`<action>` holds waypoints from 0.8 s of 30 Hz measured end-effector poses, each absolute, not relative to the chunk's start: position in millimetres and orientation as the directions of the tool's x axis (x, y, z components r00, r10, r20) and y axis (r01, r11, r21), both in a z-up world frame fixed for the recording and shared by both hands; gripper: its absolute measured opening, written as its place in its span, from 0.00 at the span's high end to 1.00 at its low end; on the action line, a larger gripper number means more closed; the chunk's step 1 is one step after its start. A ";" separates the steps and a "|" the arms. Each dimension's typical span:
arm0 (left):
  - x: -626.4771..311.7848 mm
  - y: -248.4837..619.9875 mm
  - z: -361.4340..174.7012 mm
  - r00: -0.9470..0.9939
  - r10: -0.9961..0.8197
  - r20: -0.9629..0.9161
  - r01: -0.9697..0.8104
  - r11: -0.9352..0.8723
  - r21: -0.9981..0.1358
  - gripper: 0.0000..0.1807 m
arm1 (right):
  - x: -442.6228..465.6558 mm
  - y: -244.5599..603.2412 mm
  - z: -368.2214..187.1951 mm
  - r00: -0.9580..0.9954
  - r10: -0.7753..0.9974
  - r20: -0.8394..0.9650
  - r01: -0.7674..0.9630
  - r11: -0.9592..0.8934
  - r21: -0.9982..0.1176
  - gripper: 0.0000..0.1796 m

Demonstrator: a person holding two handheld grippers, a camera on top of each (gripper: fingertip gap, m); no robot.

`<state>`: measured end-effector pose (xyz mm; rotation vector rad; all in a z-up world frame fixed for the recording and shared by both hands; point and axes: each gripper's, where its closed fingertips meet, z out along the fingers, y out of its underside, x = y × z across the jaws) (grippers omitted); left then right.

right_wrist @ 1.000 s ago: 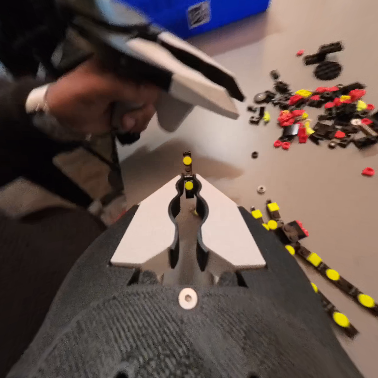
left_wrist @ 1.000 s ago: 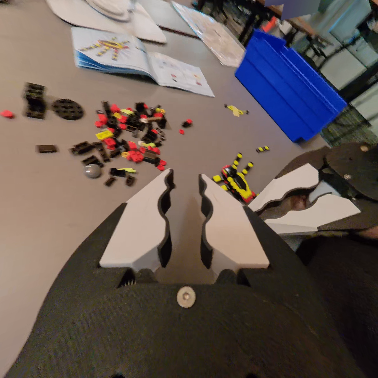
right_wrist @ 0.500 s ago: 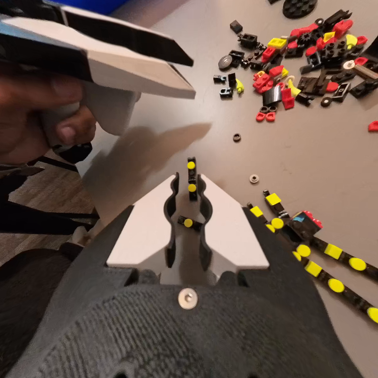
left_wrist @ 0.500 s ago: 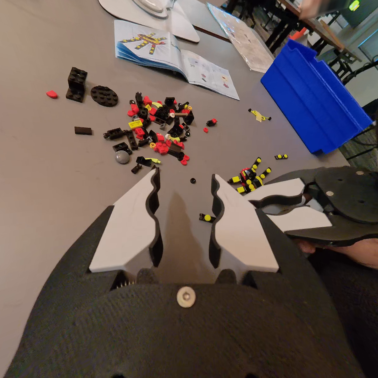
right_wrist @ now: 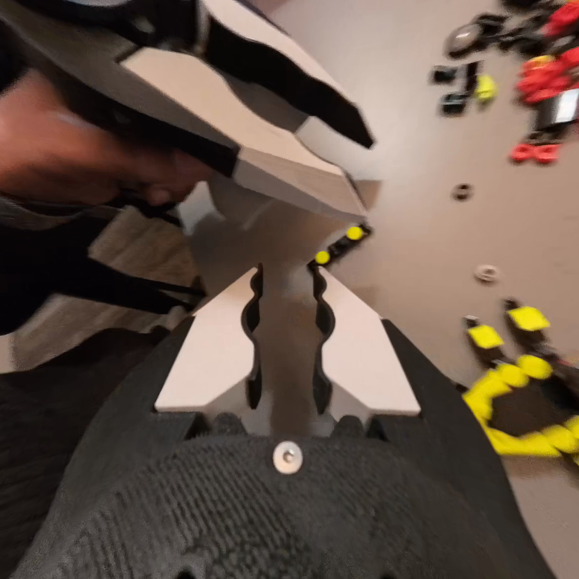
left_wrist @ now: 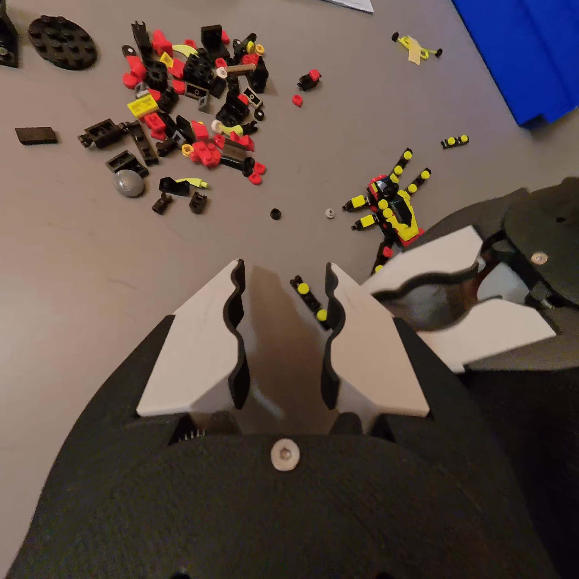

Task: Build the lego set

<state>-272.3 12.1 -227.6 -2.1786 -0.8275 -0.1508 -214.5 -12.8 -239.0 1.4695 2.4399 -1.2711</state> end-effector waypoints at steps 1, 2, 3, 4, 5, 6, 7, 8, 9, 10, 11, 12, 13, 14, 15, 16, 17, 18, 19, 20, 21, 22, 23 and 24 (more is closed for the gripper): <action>-272.5 11.7 -226.9 0.779 0.515 0.356 0.606 -0.478 -0.636 0.72 | -210.2 -20.5 -235.4 -0.570 0.691 -0.445 0.749 0.214 -0.627 0.82; -274.0 10.4 -226.8 0.778 0.524 0.348 0.606 -0.477 -0.636 0.71 | -209.2 -22.0 -233.4 -0.578 0.677 -0.456 0.747 0.214 -0.629 0.83; -276.1 8.3 -227.5 0.776 0.535 0.334 0.605 -0.479 -0.636 0.71 | -210.6 -19.0 -232.0 -0.583 0.679 -0.446 0.740 0.218 -0.636 0.83; -277.8 6.1 -228.6 0.776 0.545 0.318 0.602 -0.486 -0.634 0.71 | -213.0 -13.4 -230.0 -0.589 0.686 -0.427 0.728 0.222 -0.648 0.84; -278.6 4.3 -229.9 0.778 0.550 0.303 0.596 -0.496 -0.631 0.71 | -215.8 -6.3 -227.1 -0.597 0.692 -0.406 0.713 0.225 -0.665 0.84; -277.9 3.3 -231.6 0.783 0.550 0.291 0.590 -0.510 -0.625 0.71 | -219.1 2.1 -223.3 -0.604 0.698 -0.384 0.695 0.225 -0.683 0.84; -275.8 3.3 -233.1 0.790 0.545 0.280 0.583 -0.527 -0.619 0.71 | -223.0 11.9 -218.5 -0.610 0.706 -0.361 0.674 0.223 -0.704 0.83; -272.4 4.1 -234.5 0.800 0.537 0.268 0.572 -0.547 -0.611 0.72 | -227.8 23.4 -213.2 -0.612 0.717 -0.333 0.652 0.220 -0.726 0.82; -267.6 5.4 -236.2 0.811 0.526 0.254 0.559 -0.571 -0.602 0.72 | -233.4 36.8 -207.9 -0.610 0.733 -0.301 0.630 0.217 -0.746 0.81; -261.1 6.9 -238.4 0.825 0.514 0.237 0.542 -0.599 -0.590 0.72 | -239.2 51.7 -202.7 -0.600 0.755 -0.265 0.609 0.216 -0.763 0.81; -254.5 8.6 -240.6 0.839 0.502 0.209 0.520 -0.628 -0.579 0.71 | -244.7 66.8 -197.7 -0.585 0.778 -0.230 0.590 0.213 -0.778 0.81; -249.4 9.8 -242.8 0.854 0.492 0.167 0.490 -0.657 -0.573 0.71 | -248.8 81.0 -193.5 -0.568 0.798 -0.202 0.576 0.210 -0.790 0.82; -246.1 10.3 -245.0 0.866 0.486 0.119 0.461 -0.684 -0.566 0.71 | -251.7 93.4 -190.3 -0.552 0.814 -0.182 0.565 0.205 -0.799 0.82; -245.4 10.0 -246.9 0.870 0.488 0.072 0.440 -0.703 -0.559 0.71 | -253.4 103.8 -188.6 -0.539 0.826 -0.168 0.557 0.200 -0.806 0.82; -246.3 9.3 -248.3 0.869 0.493 0.037 0.428 -0.713 -0.555 0.73 | -254.2 111.9 -188.4 -0.531 0.833 -0.159 0.553 0.198 -0.809 0.82; -247.6 8.6 -249.0 0.866 0.500 0.018 0.425 -0.715 -0.555 0.75 | -254.4 117.9 -189.8 -0.528 0.836 -0.151 0.551 0.202 -0.809 0.82; -249.0 8.2 -249.2 0.860 0.510 0.018 0.432 -0.709 -0.557 0.76 | -254.4 122.7 -192.5 -0.530 0.836 -0.139 0.552 0.216 -0.805 0.82; -250.9 7.3 -249.5 0.854 0.519 0.020 0.440 -0.702 -0.560 0.77 | -254.0 126.7 -196.5 -0.535 0.836 -0.122 0.555 0.239 -0.797 0.82; -253.0 5.3 -250.4 0.850 0.527 0.011 0.443 -0.702 -0.558 0.78 | -252.6 128.8 -200.9 -0.550 0.829 -0.105 0.558 0.271 -0.785 0.82; -254.3 2.8 -251.4 0.846 0.533 -0.001 0.444 -0.706 -0.552 0.79 | -250.4 128.9 -204.6 -0.571 0.816 -0.090 0.556 0.304 -0.773 0.82; -254.0 2.3 -251.5 0.845 0.535 -0.001 0.446 -0.705 -0.552 0.79 | -247.8 128.3 -208.1 -0.593 0.802 -0.076 0.553 0.337 -0.762 0.82; -251.8 3.1 -251.7 0.846 0.533 0.012 0.450 -0.702 -0.553 0.80 | -245.1 127.0 -211.4 -0.614 0.787 -0.063 0.549 0.368 -0.750 0.81; -249.3 4.2 -252.2 0.847 0.531 0.028 0.456 -0.698 -0.552 0.81 | -242.6 124.9 -214.2 -0.634 0.771 -0.054 0.543 0.395 -0.741 0.81; -248.1 5.2 -252.4 0.847 0.530 0.040 0.460 -0.694 -0.554 0.83 | -240.4 123.2 -216.9 -0.650 0.758 -0.048 0.538 0.415 -0.734 0.80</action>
